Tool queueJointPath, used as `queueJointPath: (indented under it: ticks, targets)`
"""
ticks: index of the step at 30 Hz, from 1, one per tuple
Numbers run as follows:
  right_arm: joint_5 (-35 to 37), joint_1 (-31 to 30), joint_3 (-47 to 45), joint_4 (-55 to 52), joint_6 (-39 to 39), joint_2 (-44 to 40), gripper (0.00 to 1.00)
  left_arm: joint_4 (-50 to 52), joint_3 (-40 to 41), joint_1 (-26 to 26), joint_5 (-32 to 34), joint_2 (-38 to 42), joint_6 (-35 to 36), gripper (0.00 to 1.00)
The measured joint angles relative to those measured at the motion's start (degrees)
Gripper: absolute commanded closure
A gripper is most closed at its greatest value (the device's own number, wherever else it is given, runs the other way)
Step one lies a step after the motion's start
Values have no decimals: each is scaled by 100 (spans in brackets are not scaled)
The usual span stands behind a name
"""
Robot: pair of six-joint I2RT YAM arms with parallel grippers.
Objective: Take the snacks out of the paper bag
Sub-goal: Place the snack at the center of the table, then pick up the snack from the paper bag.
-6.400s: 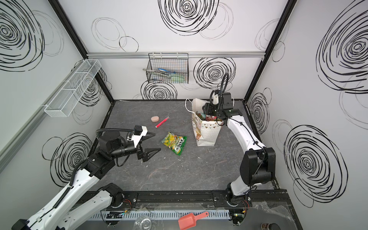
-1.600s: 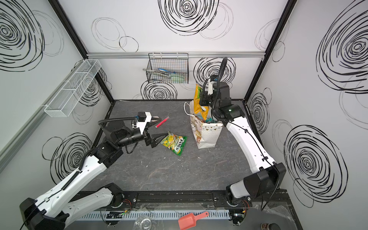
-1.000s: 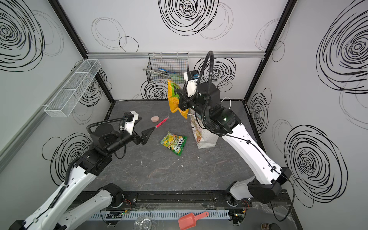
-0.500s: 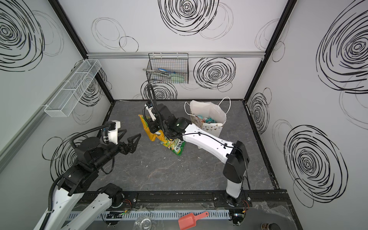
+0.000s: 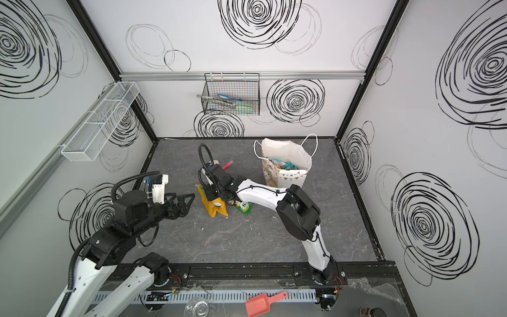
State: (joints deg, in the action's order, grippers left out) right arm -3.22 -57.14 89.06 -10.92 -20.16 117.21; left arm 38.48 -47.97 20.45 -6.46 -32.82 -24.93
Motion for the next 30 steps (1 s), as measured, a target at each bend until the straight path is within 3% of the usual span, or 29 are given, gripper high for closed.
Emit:
queueJointPath:
  ticks: [2,6,15,22,26,30]
  targets:
    - [-48,0,66,-48,-92,181,79,55,20,0,-20,0,-44,4]
    - [-74,2,179,-151,-188,350,67,66,28,0,-96,-9,-92,4]
    - [94,2,125,-326,-238,7,32,-103,28,0,-540,-63,-133,4]
    - [369,37,-426,-251,-42,-1565,28,-723,28,278,-1010,-122,-317,4]
    - [579,90,-901,37,225,-2660,25,-1185,-72,844,-1016,-332,-378,4]
    - [748,321,-964,46,409,-3403,25,-1447,-734,1633,-769,-1014,-321,4]
